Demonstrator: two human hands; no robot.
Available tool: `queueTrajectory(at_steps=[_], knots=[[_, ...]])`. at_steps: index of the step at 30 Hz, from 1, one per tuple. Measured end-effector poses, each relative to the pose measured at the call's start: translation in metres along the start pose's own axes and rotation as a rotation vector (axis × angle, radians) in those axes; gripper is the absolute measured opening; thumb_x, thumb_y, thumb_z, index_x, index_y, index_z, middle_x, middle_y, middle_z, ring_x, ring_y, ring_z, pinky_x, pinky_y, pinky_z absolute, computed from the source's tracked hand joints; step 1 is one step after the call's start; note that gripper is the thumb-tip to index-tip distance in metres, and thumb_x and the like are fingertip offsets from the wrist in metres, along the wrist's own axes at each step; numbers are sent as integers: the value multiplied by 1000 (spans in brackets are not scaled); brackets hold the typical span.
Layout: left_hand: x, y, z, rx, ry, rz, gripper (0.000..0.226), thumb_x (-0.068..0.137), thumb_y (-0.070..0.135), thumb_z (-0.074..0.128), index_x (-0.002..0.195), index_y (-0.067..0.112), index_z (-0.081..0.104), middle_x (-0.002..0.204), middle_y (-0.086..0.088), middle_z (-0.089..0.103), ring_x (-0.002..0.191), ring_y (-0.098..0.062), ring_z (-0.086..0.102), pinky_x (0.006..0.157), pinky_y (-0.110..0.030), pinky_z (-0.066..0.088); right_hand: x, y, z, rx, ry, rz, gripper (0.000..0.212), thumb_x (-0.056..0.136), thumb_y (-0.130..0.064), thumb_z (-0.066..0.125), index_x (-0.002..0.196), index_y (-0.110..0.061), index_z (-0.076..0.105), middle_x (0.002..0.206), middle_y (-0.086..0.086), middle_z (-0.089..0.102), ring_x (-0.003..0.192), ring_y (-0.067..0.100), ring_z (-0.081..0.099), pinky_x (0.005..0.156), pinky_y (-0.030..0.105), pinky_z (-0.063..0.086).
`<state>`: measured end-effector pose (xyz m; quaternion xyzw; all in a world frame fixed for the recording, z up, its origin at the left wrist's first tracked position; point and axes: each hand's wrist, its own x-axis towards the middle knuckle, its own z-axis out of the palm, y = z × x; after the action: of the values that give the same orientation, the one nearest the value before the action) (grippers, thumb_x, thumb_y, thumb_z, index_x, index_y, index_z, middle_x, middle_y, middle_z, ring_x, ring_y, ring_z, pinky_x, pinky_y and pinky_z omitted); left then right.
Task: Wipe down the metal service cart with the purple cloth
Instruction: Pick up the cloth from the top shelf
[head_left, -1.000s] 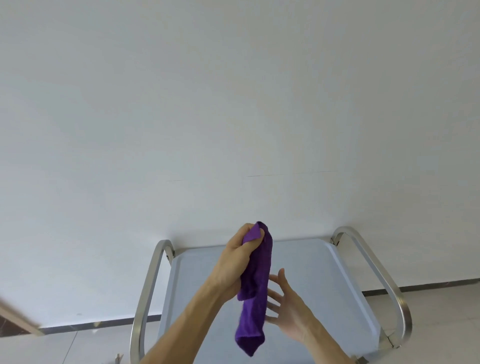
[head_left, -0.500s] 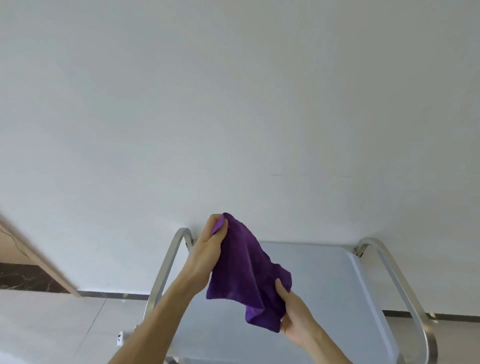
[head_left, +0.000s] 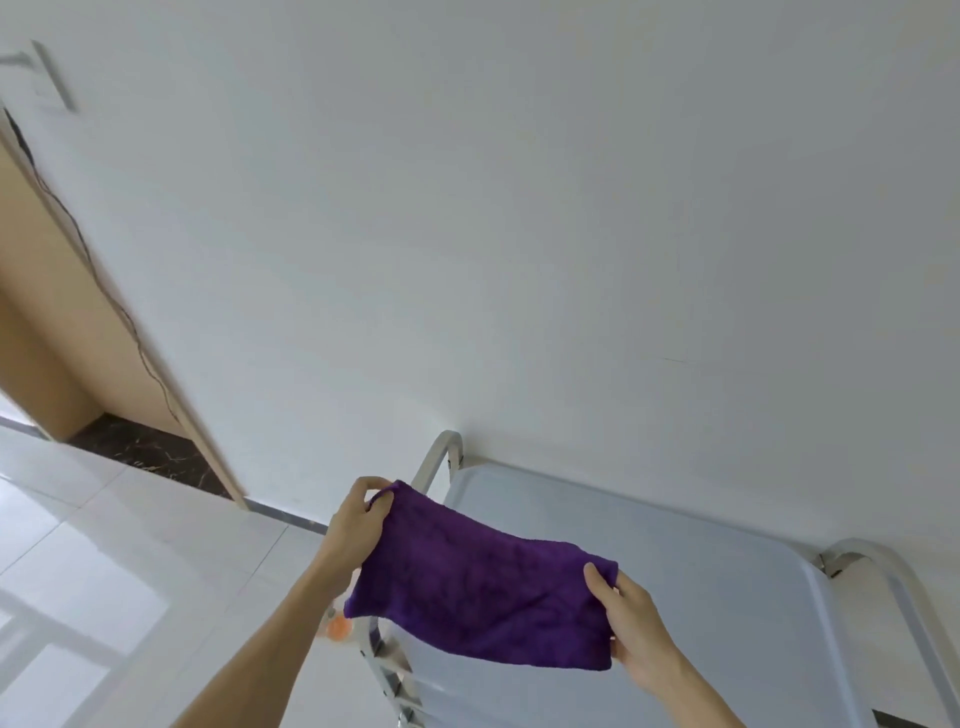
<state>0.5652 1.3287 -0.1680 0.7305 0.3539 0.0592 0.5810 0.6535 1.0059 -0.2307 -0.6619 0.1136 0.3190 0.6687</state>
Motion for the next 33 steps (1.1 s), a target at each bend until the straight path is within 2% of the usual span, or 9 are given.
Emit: queueTrajectory(at_steps=[4, 9, 14, 20, 24, 25, 28, 31, 33], knots=[[48, 15, -28, 23, 32, 54, 16, 101, 36, 41, 101, 41, 56, 99, -1, 69, 92, -23, 67, 76, -41, 57, 20, -24, 41, 5, 15, -26, 17, 96, -34, 63, 107, -24, 72, 103, 2, 77, 92, 23, 75, 68, 43, 60], [106, 29, -62, 68, 22, 100, 18, 100, 37, 39, 97, 45, 55, 96, 1, 68, 86, -19, 65, 62, -28, 49, 50, -51, 105, -48, 44, -82, 15, 98, -32, 60, 107, -24, 69, 101, -2, 77, 88, 19, 75, 65, 39, 60], [153, 26, -78, 112, -15, 87, 19, 101, 34, 35, 105, 40, 53, 96, -2, 65, 81, -18, 61, 59, -30, 48, 80, -64, 152, -159, 108, -123, 16, 99, -33, 56, 102, -22, 68, 105, 4, 72, 91, 23, 74, 74, 47, 62], [189, 9, -85, 165, -87, 50, 22, 101, 31, 35, 114, 40, 51, 103, 1, 66, 90, -20, 63, 73, -32, 51, 101, -62, 170, -259, 55, 3, 19, 99, -25, 53, 110, -16, 64, 111, 12, 72, 96, 28, 72, 80, 46, 61], [193, -12, -81, 265, -208, 43, 30, 102, 27, 42, 130, 35, 48, 120, 2, 60, 105, -25, 61, 86, -34, 49, 110, -48, 170, -507, 74, 52, 24, 97, -17, 48, 107, 1, 61, 90, 12, 65, 81, 24, 62, 92, 52, 55], [192, -19, -79, 288, -213, 56, 31, 102, 25, 43, 132, 31, 49, 123, 1, 58, 108, -25, 59, 91, -34, 46, 111, -45, 173, -604, 85, 54, 22, 97, -18, 49, 107, -1, 59, 94, 13, 65, 84, 22, 60, 94, 48, 54], [183, -33, -68, 257, -283, 27, 27, 104, 24, 42, 126, 24, 58, 124, 1, 60, 105, -23, 63, 90, -36, 52, 112, -43, 185, -842, 102, 10, 43, 100, -23, 48, 140, -9, 46, 135, 10, 56, 120, 21, 55, 97, 29, 43], [165, -39, -55, 123, -416, -71, 26, 105, 27, 40, 121, 24, 61, 122, 2, 61, 98, -21, 68, 90, -39, 56, 109, -41, 210, -688, -13, 15, 44, 103, -24, 43, 146, -16, 43, 133, 3, 55, 117, 19, 59, 100, 31, 49], [153, -40, -46, 58, -477, -99, 25, 106, 31, 40, 116, 29, 62, 119, 7, 64, 100, -19, 68, 93, -40, 55, 104, -39, 230, -542, -111, 26, 35, 104, -23, 40, 137, -24, 51, 129, 3, 59, 115, 19, 61, 99, 35, 53]])
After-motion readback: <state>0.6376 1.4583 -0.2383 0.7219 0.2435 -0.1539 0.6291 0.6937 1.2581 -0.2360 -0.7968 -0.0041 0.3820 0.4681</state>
